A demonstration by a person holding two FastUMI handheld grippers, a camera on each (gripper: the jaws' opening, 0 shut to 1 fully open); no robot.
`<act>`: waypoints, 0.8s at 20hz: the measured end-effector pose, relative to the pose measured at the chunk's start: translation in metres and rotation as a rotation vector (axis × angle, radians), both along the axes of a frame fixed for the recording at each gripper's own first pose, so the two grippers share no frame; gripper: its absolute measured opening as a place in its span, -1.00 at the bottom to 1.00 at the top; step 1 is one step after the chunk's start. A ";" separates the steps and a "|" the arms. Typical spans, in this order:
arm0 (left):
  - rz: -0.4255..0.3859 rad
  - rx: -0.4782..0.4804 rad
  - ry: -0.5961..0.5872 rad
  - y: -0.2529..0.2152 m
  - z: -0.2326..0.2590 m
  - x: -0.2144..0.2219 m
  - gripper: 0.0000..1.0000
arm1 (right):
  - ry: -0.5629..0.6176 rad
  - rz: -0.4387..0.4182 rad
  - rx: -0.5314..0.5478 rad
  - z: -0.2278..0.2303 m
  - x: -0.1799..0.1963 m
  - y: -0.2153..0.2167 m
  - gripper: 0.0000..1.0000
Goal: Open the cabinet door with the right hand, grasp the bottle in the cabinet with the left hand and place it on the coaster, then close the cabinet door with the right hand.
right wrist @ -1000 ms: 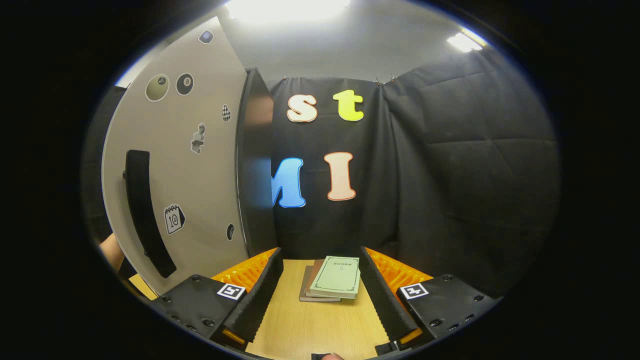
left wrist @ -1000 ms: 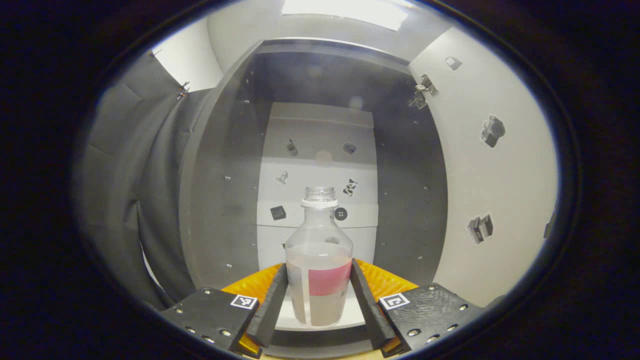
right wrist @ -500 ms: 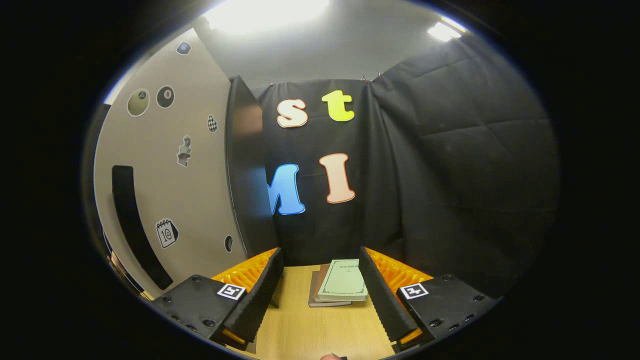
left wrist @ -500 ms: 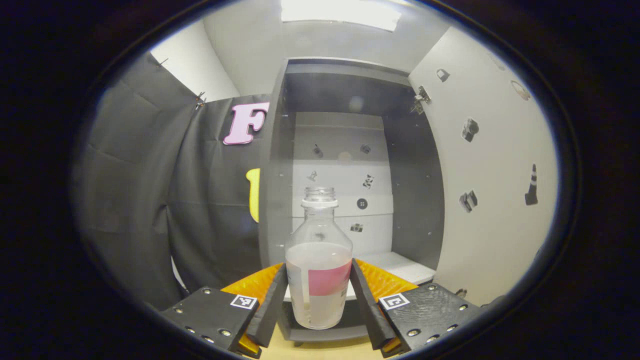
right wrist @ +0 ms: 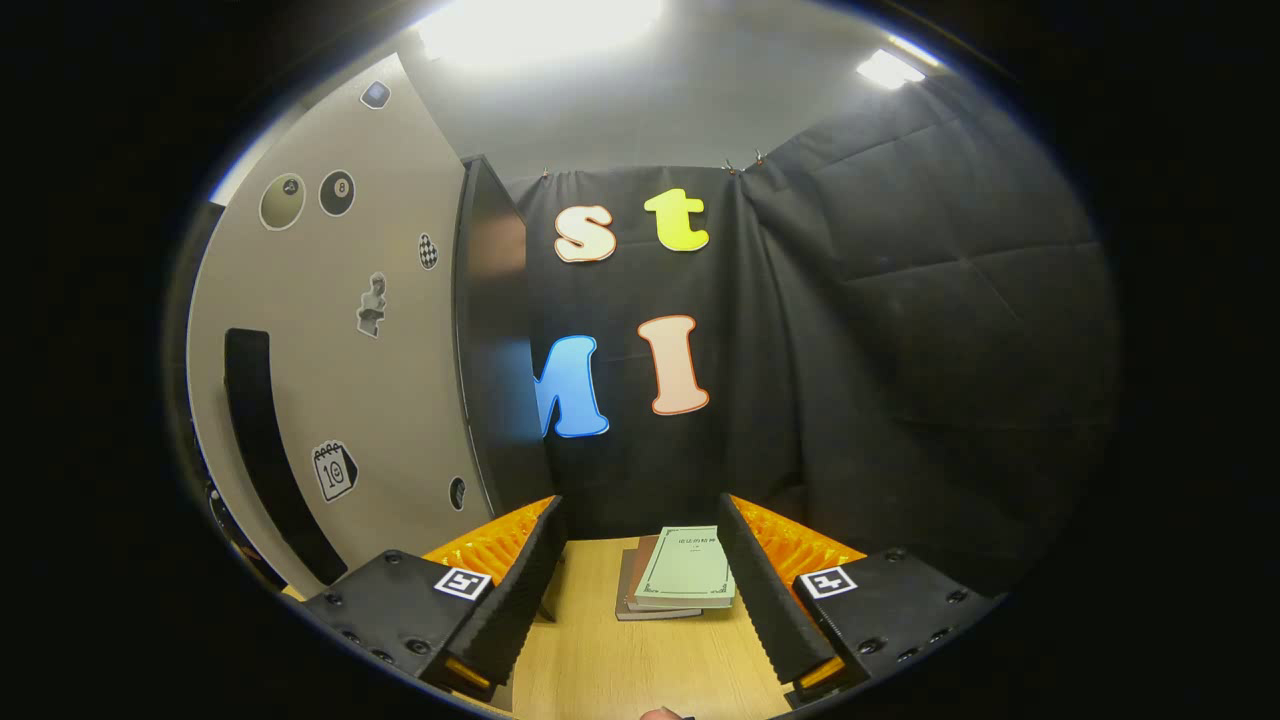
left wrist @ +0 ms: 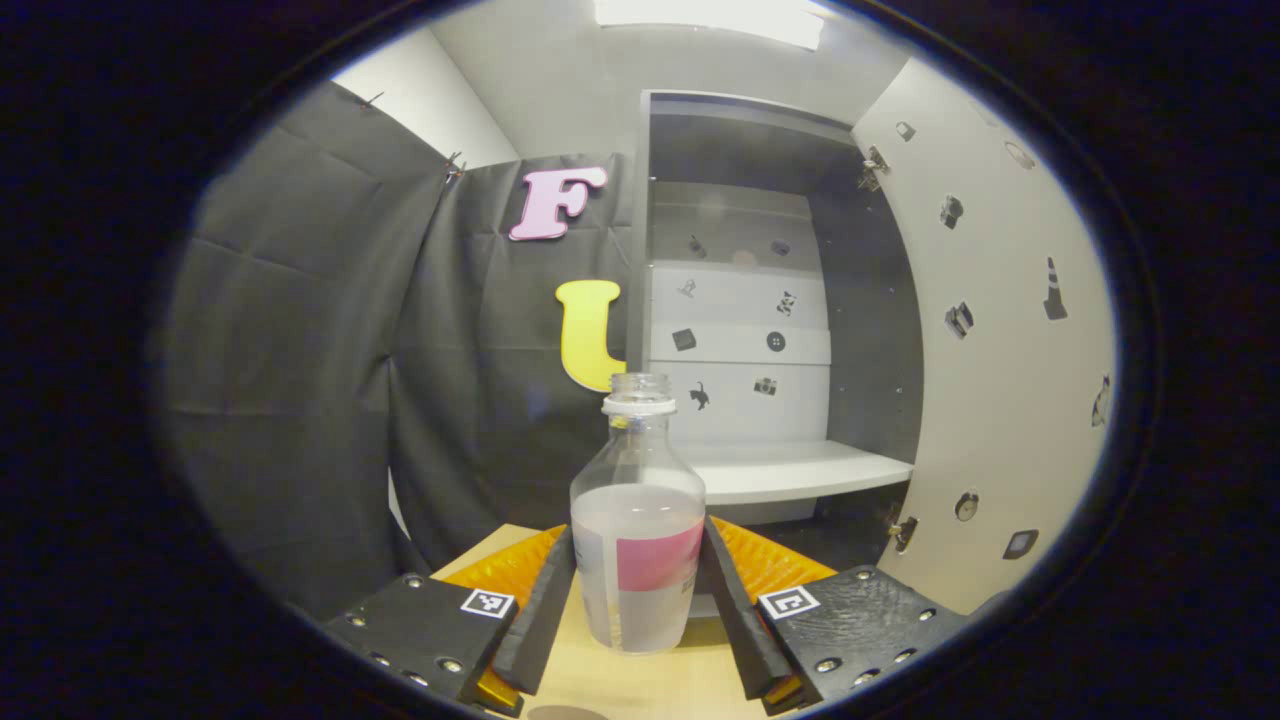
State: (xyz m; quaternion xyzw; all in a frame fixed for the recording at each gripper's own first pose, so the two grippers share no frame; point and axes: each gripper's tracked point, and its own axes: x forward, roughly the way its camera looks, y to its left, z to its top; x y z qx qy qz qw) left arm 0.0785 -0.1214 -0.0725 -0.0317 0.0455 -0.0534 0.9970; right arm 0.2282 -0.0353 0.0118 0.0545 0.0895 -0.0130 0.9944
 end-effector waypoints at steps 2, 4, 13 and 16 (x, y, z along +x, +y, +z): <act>0.019 -0.018 0.011 0.017 -0.016 -0.009 0.43 | 0.001 -0.007 -0.005 0.003 -0.002 -0.001 0.92; 0.036 -0.033 0.012 0.030 -0.027 -0.016 0.43 | -0.003 -0.015 -0.006 0.005 -0.002 0.001 0.84; 0.076 -0.052 0.094 0.068 -0.114 -0.046 0.43 | 0.001 -0.053 0.012 0.011 -0.008 0.009 0.92; 0.079 -0.065 0.127 0.073 -0.142 -0.052 0.47 | 0.004 -0.071 0.010 0.011 -0.011 0.009 0.84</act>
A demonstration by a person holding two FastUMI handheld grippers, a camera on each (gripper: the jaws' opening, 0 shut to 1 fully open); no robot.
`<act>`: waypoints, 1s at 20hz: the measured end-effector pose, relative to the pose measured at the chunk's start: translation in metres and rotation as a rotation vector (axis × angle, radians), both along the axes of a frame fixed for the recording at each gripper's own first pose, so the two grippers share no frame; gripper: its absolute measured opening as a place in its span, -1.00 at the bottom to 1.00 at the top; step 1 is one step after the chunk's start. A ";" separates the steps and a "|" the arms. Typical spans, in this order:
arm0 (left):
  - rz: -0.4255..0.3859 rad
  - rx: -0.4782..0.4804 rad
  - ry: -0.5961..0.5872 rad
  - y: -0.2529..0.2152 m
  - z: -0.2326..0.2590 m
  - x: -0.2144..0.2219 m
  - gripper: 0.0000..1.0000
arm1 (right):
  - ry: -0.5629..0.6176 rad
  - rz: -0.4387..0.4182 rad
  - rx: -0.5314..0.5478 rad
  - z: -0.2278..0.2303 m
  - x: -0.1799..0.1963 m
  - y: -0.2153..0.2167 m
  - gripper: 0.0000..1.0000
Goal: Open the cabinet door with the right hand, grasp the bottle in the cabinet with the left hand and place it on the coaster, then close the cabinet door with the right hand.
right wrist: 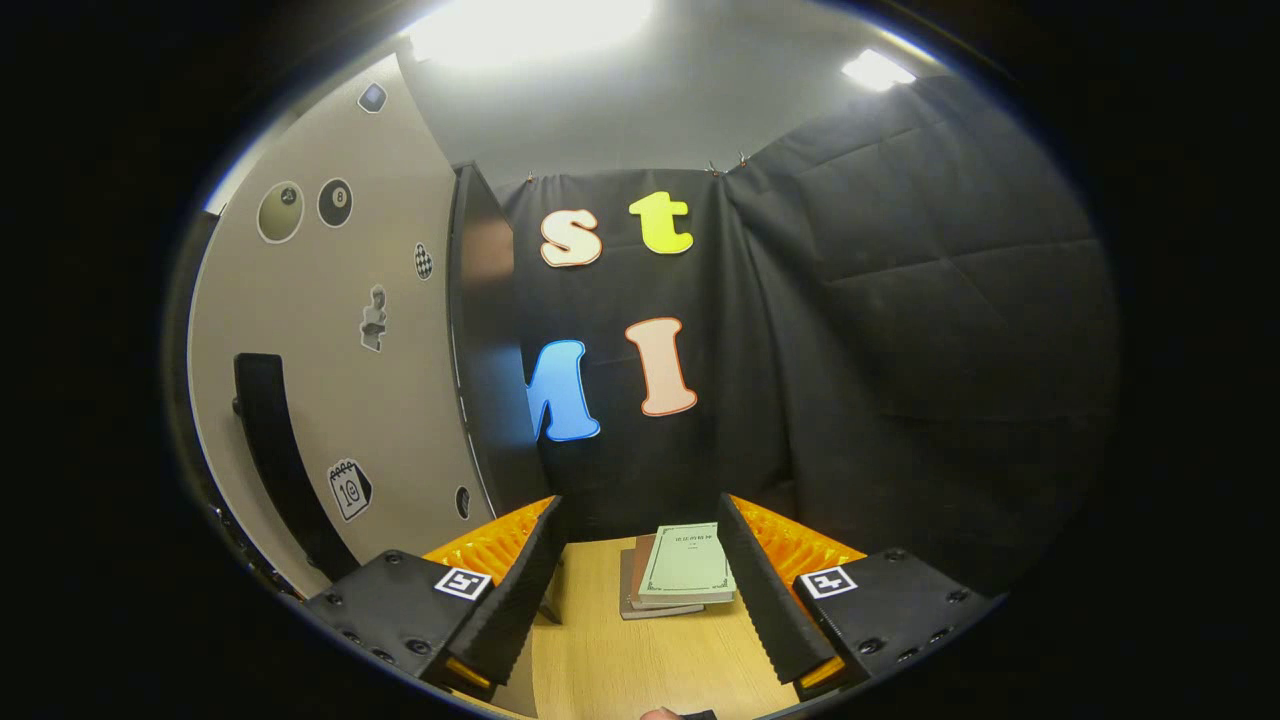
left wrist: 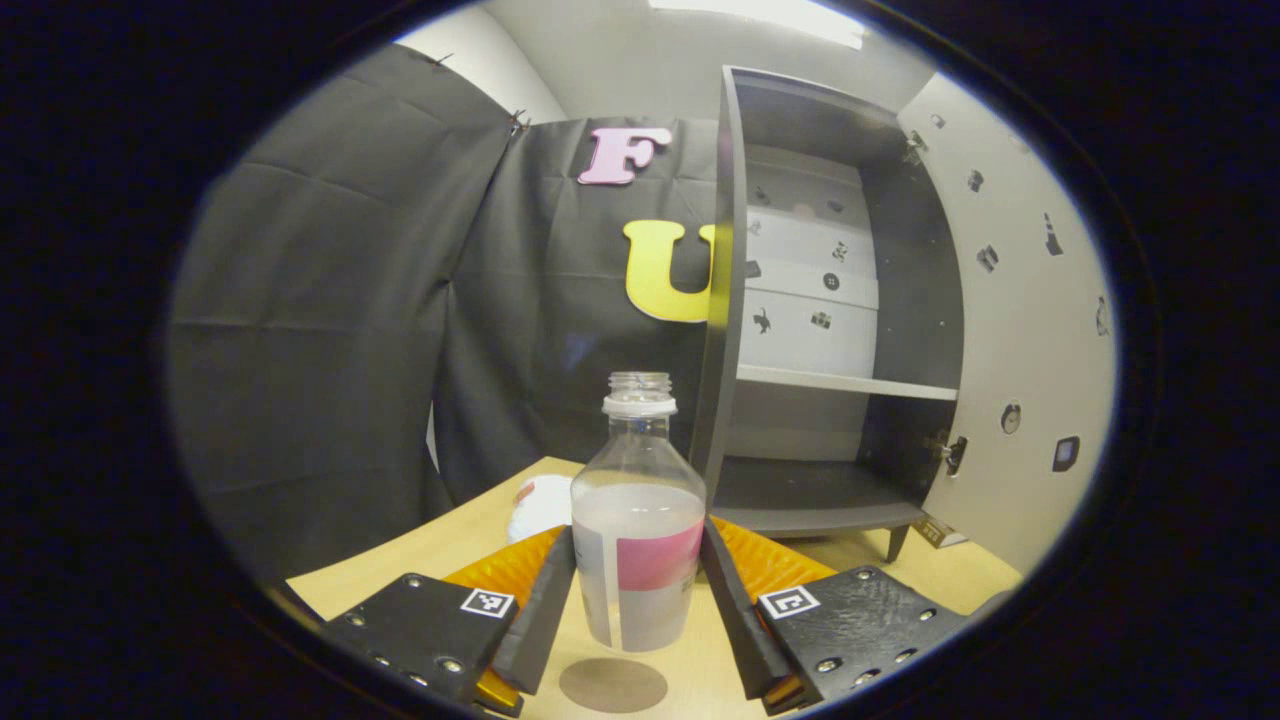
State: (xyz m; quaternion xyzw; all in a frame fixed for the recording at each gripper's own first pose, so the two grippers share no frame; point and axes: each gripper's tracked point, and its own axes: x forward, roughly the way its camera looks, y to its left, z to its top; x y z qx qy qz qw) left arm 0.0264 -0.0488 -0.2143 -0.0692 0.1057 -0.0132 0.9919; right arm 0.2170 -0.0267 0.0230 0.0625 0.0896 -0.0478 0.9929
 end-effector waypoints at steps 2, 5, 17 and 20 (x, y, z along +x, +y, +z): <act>0.005 -0.009 0.027 0.003 -0.019 -0.004 0.47 | 0.008 -0.009 -0.007 -0.001 -0.002 -0.001 0.92; 0.013 -0.023 0.062 0.007 -0.045 -0.011 0.43 | 0.016 -0.018 -0.017 0.000 -0.002 -0.001 0.92; 0.056 0.037 0.102 0.004 -0.119 -0.020 0.48 | 0.051 -0.006 -0.008 -0.003 -0.003 0.002 0.84; 0.071 0.044 0.089 0.001 -0.118 -0.024 0.48 | 0.050 -0.010 -0.012 -0.002 -0.006 -0.002 0.92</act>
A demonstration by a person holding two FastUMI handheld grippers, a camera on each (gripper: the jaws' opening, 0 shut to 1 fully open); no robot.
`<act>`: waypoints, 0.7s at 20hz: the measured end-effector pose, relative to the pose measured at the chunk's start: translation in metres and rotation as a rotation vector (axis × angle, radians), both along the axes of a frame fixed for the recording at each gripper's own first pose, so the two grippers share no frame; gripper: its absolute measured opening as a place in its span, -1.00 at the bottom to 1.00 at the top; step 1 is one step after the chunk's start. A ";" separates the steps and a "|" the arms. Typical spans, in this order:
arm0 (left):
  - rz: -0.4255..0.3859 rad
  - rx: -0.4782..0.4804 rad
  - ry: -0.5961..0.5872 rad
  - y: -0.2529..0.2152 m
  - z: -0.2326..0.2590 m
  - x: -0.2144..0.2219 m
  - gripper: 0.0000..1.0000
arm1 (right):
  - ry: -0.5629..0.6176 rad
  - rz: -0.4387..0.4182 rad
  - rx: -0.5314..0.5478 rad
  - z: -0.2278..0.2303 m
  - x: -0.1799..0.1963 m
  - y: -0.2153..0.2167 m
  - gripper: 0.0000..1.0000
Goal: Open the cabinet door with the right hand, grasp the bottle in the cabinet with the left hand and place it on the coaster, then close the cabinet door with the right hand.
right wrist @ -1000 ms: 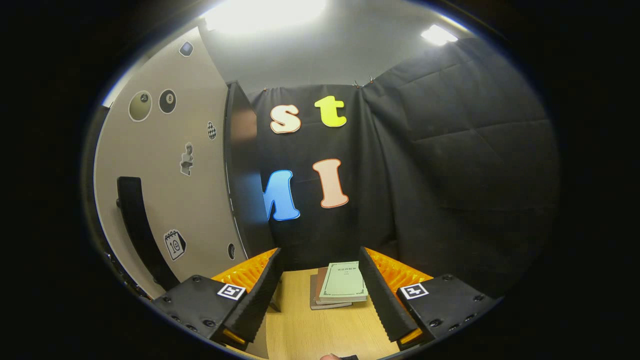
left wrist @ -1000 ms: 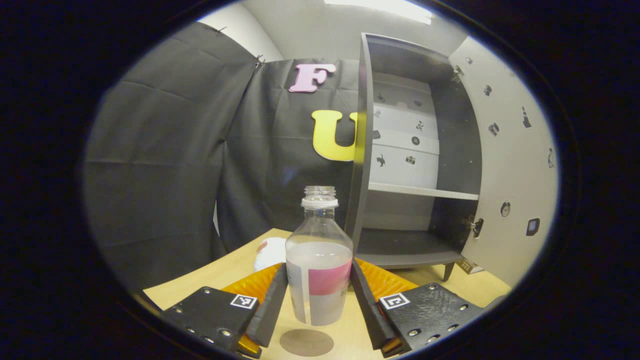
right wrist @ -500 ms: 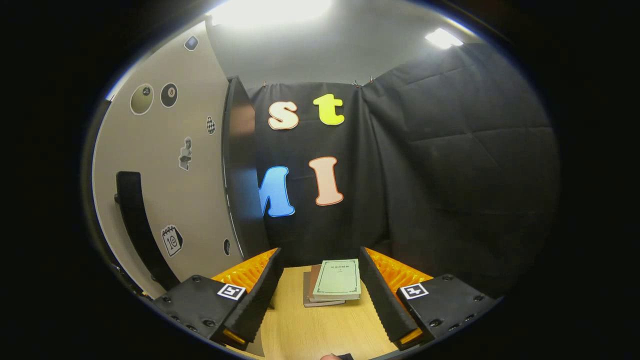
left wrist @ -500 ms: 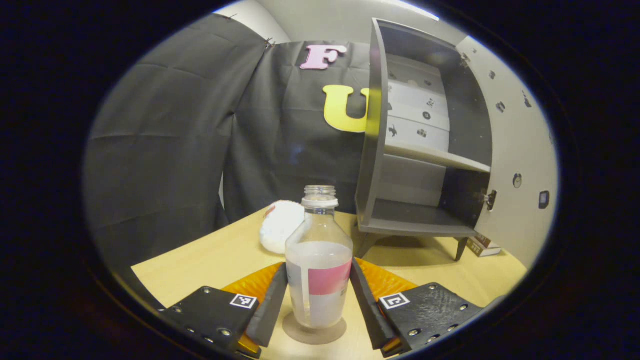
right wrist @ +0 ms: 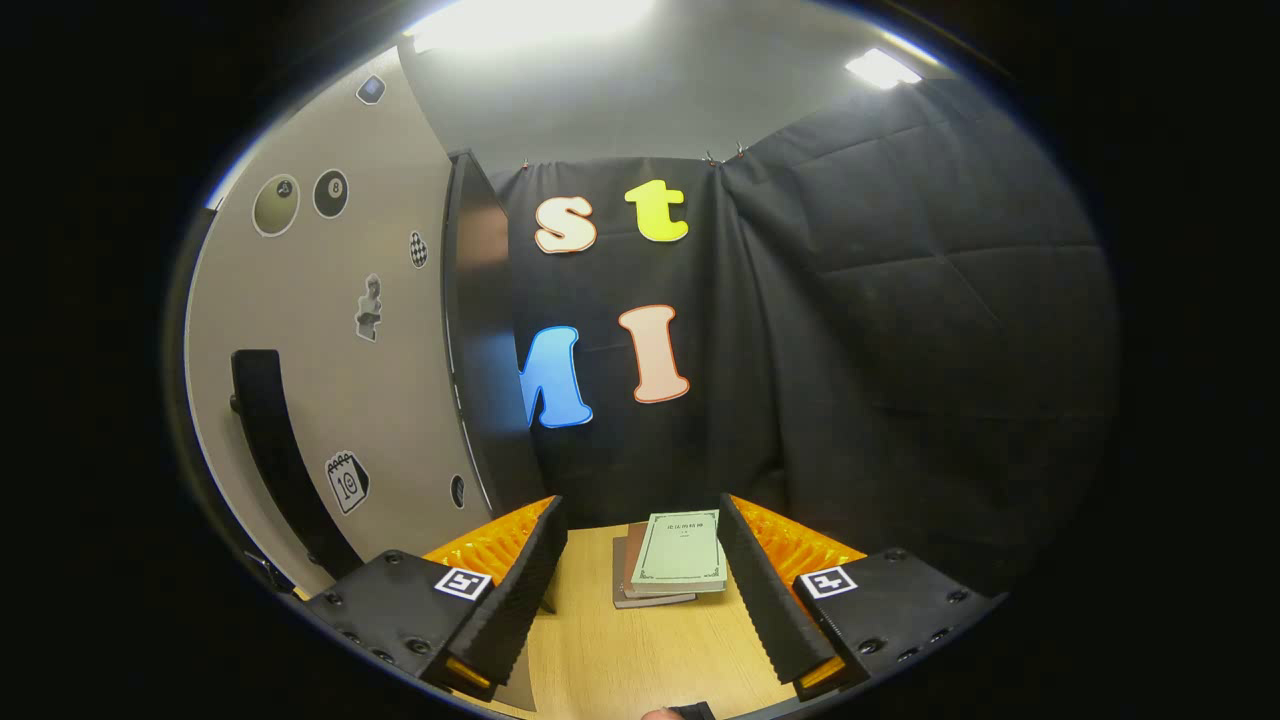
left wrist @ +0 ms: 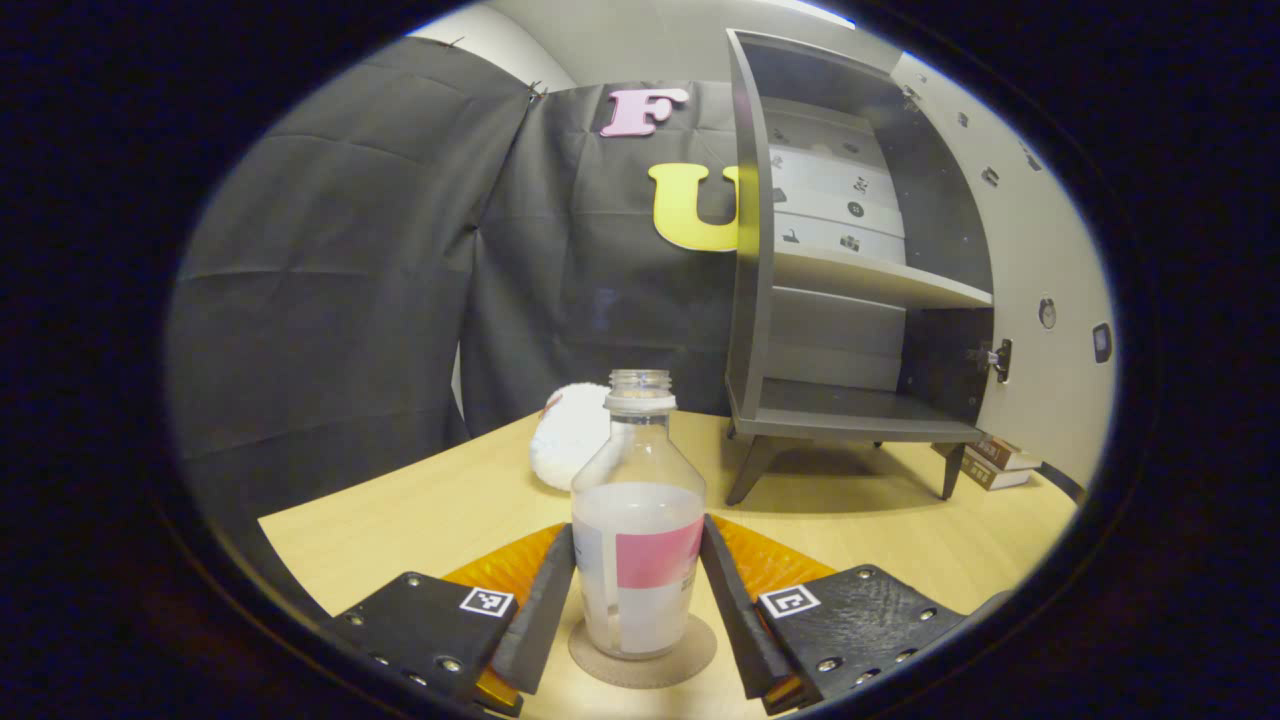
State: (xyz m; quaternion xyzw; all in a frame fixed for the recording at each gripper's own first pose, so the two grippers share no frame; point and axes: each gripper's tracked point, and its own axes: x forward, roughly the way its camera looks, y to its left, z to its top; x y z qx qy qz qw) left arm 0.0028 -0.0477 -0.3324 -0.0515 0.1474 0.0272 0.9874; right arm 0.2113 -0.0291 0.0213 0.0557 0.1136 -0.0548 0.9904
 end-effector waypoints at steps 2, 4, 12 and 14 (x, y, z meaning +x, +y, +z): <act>0.006 0.001 0.009 -0.001 0.000 -0.005 0.48 | -0.001 0.002 -0.005 0.000 0.000 0.000 0.92; 0.018 -0.003 0.019 0.001 0.001 -0.009 0.43 | 0.001 0.008 -0.002 -0.002 0.000 0.001 0.84; 0.020 0.008 0.029 -0.003 0.013 -0.012 0.45 | 0.010 0.043 0.001 -0.010 0.009 0.008 0.84; 0.021 0.013 0.017 -0.004 0.024 -0.009 0.59 | 0.011 0.052 0.006 -0.010 0.010 0.010 0.84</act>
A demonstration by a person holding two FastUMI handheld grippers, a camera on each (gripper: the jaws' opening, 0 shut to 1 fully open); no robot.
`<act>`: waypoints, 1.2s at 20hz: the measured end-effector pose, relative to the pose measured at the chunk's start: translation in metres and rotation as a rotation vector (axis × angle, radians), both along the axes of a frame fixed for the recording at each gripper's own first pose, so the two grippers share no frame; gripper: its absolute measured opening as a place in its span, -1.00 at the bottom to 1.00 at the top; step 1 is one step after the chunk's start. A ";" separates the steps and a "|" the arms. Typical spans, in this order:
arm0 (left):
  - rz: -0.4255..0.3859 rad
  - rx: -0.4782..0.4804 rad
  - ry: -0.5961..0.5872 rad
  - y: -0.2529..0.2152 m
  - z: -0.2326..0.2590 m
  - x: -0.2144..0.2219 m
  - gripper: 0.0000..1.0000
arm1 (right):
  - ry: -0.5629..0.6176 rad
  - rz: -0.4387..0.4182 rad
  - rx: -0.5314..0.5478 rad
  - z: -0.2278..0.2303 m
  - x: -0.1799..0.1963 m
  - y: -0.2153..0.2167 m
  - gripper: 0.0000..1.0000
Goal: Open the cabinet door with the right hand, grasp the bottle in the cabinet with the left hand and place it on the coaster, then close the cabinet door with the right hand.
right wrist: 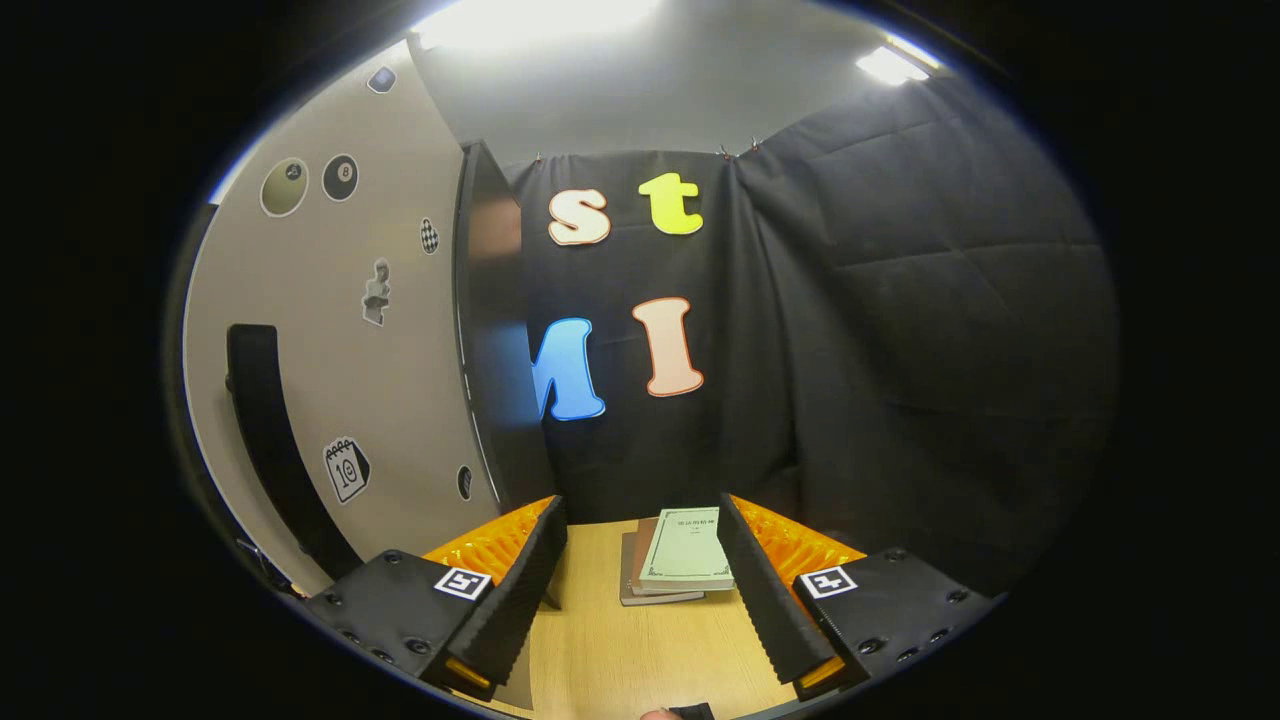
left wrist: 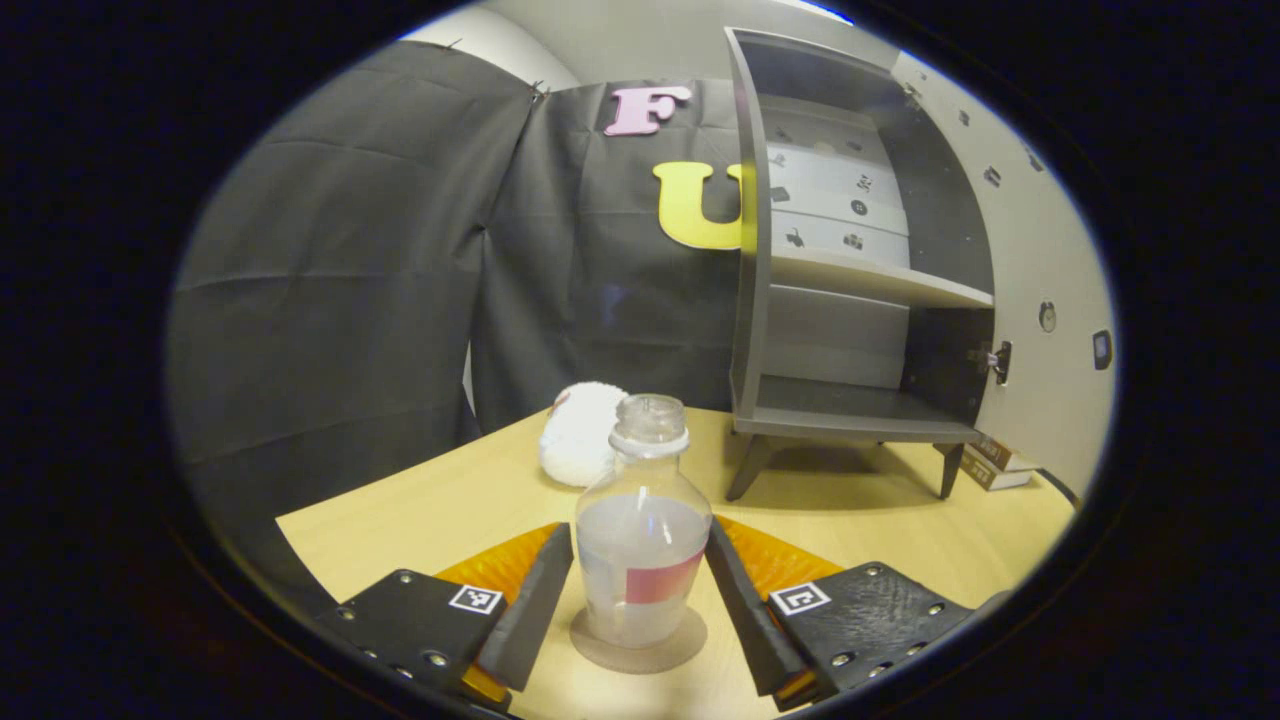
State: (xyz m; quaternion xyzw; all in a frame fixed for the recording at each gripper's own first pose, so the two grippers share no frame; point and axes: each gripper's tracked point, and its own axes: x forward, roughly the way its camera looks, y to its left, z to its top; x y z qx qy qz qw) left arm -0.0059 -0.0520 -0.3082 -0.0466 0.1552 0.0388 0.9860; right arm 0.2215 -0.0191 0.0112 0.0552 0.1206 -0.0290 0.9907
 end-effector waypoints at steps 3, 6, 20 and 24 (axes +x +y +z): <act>-0.007 0.004 -0.021 -0.004 0.026 0.006 0.59 | -0.005 0.008 0.002 0.001 0.003 0.000 0.84; -0.010 0.017 -0.050 -0.006 0.067 0.009 0.59 | -0.002 0.029 0.008 0.002 0.004 0.003 0.84; -0.071 0.089 -0.212 0.001 0.284 0.034 0.63 | -0.054 0.137 0.005 0.034 -0.006 0.056 0.84; -0.093 0.103 -0.255 0.024 0.303 0.039 0.59 | -0.084 0.117 -0.089 0.046 -0.014 0.068 0.80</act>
